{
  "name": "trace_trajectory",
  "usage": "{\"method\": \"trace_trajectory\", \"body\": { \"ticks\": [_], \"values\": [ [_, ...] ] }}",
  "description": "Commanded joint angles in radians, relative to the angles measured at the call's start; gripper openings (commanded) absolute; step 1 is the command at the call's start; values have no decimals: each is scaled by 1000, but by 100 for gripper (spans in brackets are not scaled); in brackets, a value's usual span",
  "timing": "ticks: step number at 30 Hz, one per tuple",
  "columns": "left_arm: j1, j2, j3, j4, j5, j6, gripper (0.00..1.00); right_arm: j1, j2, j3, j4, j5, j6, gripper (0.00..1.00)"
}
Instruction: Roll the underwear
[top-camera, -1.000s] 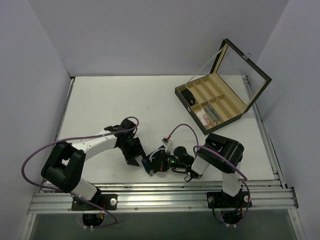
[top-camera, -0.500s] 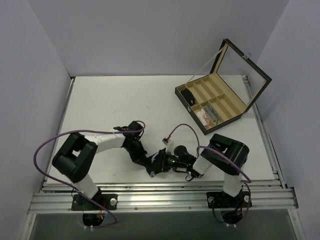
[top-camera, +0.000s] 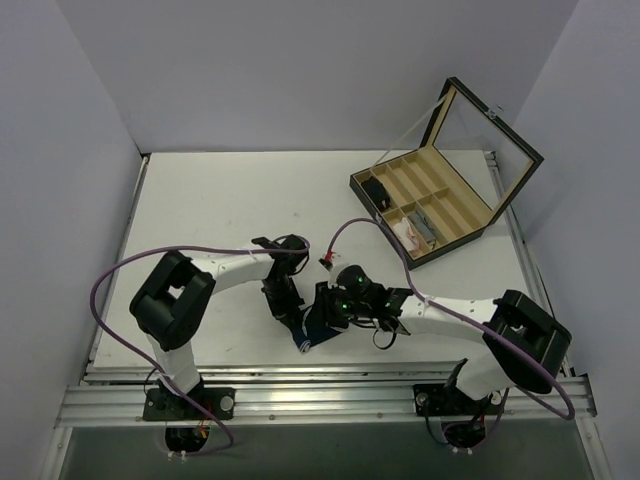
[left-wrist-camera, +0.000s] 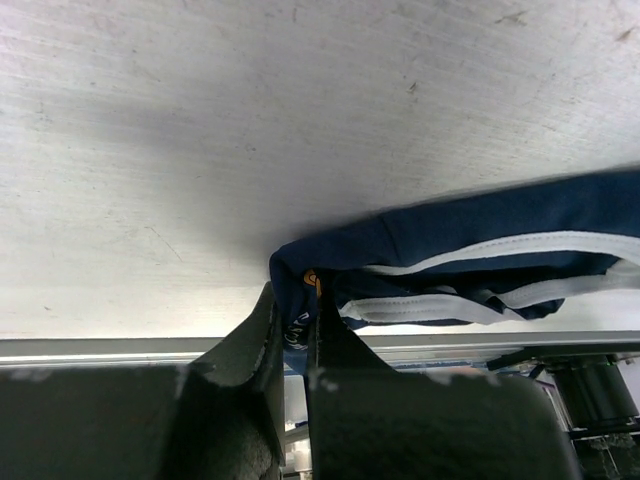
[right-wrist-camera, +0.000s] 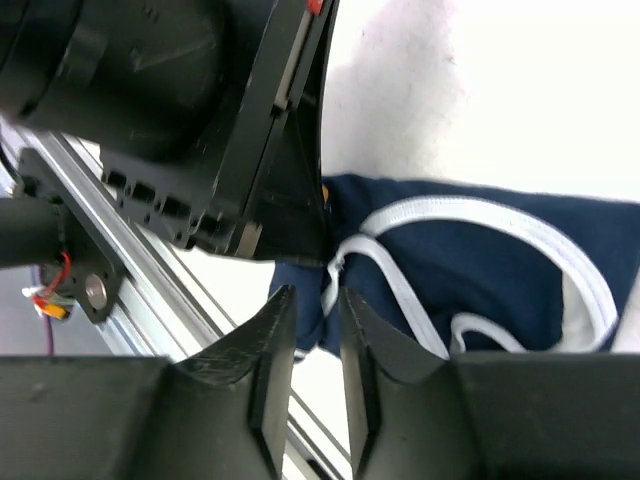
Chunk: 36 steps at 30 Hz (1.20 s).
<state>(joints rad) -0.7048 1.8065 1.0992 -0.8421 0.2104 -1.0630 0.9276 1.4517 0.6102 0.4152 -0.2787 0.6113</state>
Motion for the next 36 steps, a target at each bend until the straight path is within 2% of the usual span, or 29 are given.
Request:
{"method": "trace_trajectory", "body": {
  "ticks": [1, 5, 10, 15, 19, 25, 27, 29, 31, 36],
  "values": [
    [-16, 30, 28, -81, -66, -6, 2, 31, -50, 2, -113, 61, -41, 19],
    [-25, 43, 33, -100, -65, -11, 2, 100, -86, -39, -14, 44, 10, 15],
    [-27, 85, 62, -162, -59, -5, 2, 203, 2, -23, 28, 101, 27, 15],
    [-28, 76, 68, -186, -69, -2, 2, 235, 122, -39, 65, 141, 51, 11],
    [-27, 88, 79, -199, -68, 9, 2, 246, 142, -105, 132, 157, 88, 10],
    [-27, 120, 103, -236, -69, 17, 2, 261, 63, -70, 47, 206, 70, 11],
    [-24, 134, 110, -236, -63, 15, 2, 273, 14, -26, -13, 251, 50, 13],
    [-24, 157, 119, -235, -51, 17, 2, 304, -7, 50, -107, 350, 7, 21],
    [-24, 175, 140, -250, -49, 24, 2, 329, -4, 97, -182, 404, -31, 29],
    [-18, 217, 175, -285, -52, 44, 2, 396, 56, 206, -266, 568, -88, 38]
  ]
}}
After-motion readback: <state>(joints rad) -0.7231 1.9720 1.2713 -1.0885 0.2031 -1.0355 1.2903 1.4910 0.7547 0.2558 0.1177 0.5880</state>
